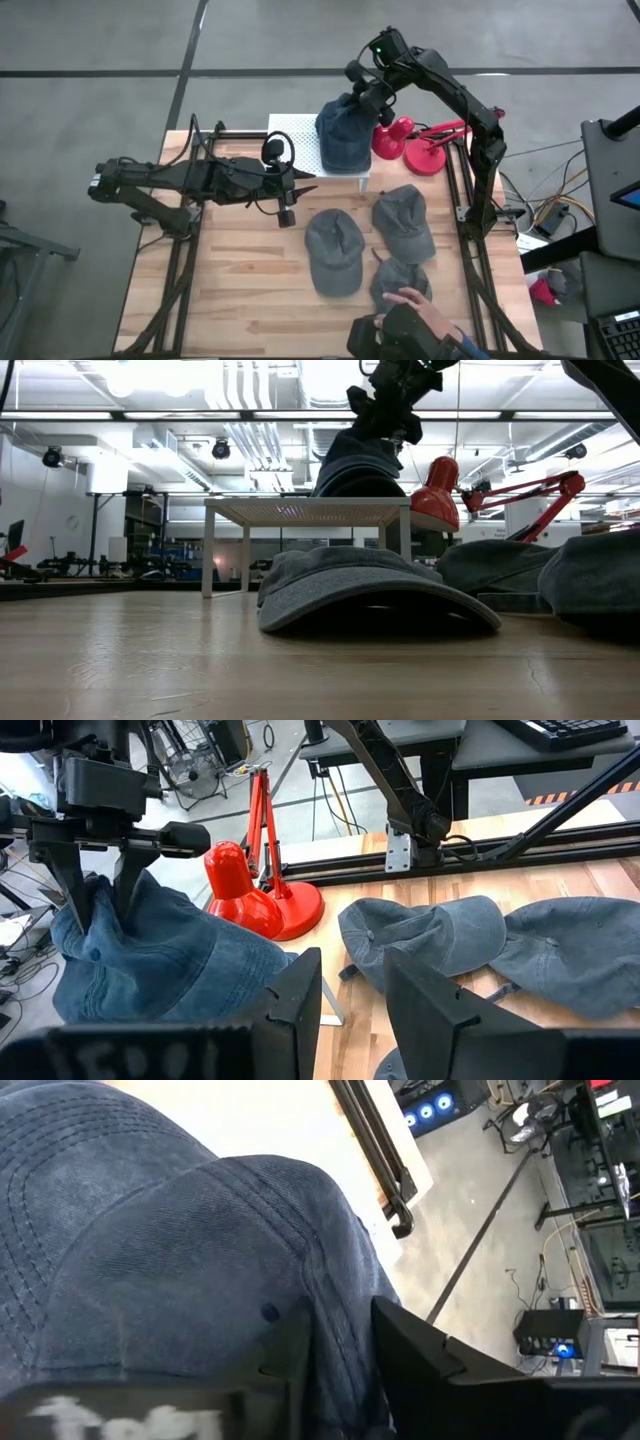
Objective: Pick & Place hat
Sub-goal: Stack the blue cap on top of the blue cap on the shelf
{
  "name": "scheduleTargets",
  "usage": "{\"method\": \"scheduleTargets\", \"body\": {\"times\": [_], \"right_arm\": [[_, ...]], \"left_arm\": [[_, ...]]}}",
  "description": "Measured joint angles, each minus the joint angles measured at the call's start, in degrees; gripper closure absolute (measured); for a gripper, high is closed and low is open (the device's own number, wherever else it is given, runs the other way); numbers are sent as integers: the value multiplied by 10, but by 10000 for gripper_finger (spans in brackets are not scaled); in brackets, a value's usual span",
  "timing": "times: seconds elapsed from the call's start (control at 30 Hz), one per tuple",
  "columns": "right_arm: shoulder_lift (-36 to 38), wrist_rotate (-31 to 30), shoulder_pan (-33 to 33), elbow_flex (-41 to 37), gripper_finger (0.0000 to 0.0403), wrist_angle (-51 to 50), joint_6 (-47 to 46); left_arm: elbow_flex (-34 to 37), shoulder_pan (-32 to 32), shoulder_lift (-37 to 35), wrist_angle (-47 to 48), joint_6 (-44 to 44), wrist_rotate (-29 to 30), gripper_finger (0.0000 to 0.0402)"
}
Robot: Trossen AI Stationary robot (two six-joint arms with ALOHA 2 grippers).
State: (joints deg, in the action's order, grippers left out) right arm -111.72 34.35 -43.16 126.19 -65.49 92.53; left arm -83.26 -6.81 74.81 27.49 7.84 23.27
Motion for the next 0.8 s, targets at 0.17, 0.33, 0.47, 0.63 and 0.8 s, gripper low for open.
{"method": "scheduleTargets", "body": {"times": [0.17,0.33,0.47,0.63,0.8], "right_arm": [[0,0,0,0,278,0,0],[1,0,0,0,263,-3,-9],[7,1,2,0,259,-2,-77],[15,1,3,0,259,-2,-133],[15,1,3,0,265,3,-173]], "left_arm": [[0,0,0,0,0,0,289],[0,0,0,6,-1,0,289],[0,0,0,6,-1,0,289],[0,0,0,6,0,0,289],[0,0,0,6,0,0,289]]}}
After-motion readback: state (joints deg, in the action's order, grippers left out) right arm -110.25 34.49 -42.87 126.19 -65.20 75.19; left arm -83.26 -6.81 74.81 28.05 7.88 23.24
